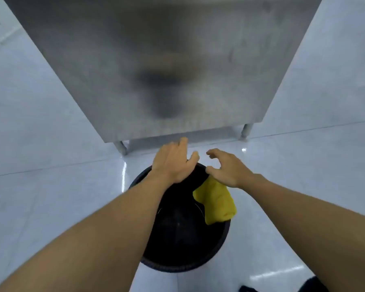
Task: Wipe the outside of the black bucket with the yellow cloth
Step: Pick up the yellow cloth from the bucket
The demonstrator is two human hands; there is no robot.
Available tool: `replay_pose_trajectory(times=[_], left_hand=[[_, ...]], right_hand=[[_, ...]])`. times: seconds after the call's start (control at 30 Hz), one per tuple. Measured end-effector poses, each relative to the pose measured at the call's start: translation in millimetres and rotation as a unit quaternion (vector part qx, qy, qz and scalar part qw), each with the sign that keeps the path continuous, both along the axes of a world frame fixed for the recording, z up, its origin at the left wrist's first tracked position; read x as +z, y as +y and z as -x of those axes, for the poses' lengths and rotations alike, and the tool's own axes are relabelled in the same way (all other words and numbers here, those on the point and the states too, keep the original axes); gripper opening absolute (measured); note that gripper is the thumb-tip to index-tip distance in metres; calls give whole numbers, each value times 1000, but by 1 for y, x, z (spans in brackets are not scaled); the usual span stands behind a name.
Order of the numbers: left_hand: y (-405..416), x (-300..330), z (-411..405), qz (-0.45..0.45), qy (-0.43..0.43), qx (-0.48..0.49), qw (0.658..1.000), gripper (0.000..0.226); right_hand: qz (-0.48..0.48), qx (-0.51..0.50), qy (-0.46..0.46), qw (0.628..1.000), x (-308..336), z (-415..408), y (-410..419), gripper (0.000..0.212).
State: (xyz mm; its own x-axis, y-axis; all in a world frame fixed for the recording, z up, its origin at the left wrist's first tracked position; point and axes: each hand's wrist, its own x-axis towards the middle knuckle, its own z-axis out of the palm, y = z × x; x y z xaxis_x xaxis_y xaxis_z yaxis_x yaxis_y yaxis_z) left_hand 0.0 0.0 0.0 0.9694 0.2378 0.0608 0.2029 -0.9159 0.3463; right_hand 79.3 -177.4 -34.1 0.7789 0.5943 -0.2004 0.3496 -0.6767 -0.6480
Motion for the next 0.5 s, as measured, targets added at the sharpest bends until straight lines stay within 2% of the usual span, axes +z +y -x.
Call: replay_pose_trajectory(times=[0.1, 0.2, 0.27, 0.33, 0.43, 0.5], left_hand=[[-25, -22, 24, 80, 140, -15, 987, 53], [-53, -43, 56, 180, 353, -77, 915, 62], [-69, -54, 72, 202, 431, -101, 874, 72], [-81, -66, 82, 222, 453, -94, 858, 68], [-90, -72, 82, 201, 414, -110, 881, 41], [-92, -69, 80, 168, 392, -124, 896, 39]], right_hand=[[87, 52, 61, 993, -12, 7, -15, 70], [166, 99, 70, 979, -16, 11, -20, 81], [178, 102, 30, 978, -14, 9, -20, 82], [191, 101, -16, 976, -12, 7, -21, 71], [228, 84, -53, 969, -8, 4, -19, 45], [243, 76, -73, 964, -3, 5, -16, 40]])
